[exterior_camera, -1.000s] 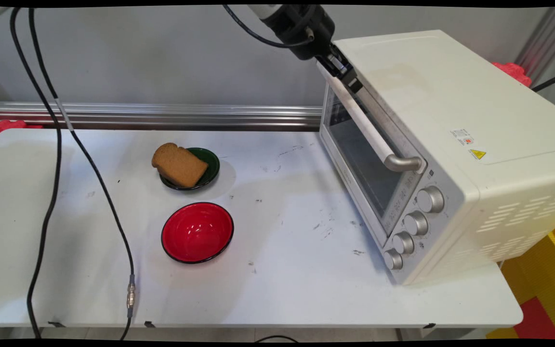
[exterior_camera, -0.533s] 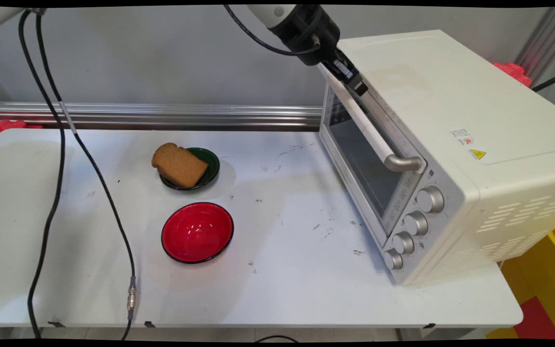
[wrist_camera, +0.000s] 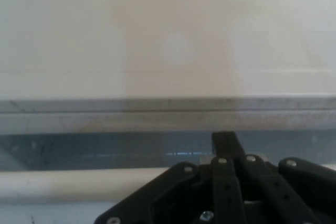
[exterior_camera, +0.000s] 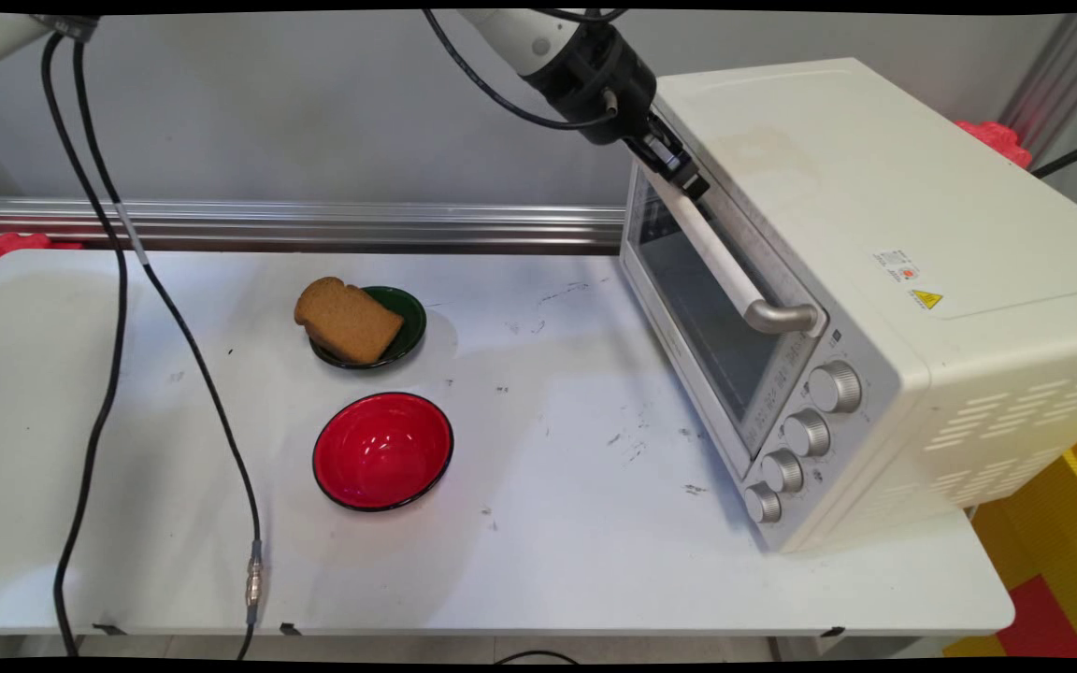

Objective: Open the oven

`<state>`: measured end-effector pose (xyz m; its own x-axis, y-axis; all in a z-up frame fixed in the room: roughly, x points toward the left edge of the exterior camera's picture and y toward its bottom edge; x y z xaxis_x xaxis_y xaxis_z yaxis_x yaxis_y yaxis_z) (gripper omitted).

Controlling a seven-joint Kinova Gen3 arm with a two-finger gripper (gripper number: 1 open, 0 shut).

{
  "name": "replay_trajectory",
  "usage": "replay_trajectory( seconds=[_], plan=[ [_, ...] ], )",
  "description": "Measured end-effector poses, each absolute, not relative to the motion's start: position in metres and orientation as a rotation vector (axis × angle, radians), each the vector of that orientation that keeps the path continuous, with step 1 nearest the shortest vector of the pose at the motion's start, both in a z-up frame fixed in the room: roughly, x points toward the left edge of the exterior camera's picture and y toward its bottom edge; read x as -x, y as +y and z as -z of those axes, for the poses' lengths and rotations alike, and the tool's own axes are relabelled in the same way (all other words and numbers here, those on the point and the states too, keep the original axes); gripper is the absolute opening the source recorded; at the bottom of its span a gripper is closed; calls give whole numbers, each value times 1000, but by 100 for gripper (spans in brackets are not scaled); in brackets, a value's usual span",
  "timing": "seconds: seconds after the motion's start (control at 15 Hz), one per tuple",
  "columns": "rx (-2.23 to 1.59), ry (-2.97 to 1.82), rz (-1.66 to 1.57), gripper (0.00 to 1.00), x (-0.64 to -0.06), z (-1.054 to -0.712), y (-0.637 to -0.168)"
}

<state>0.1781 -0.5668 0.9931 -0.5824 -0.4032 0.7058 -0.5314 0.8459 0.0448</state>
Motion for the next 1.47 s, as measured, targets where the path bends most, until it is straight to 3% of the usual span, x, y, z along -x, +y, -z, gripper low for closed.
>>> replay_trajectory(
  seconds=[1.47],
  plan=[
    [-775,-2442,-144,0,-239,-959,-534]
  ],
)
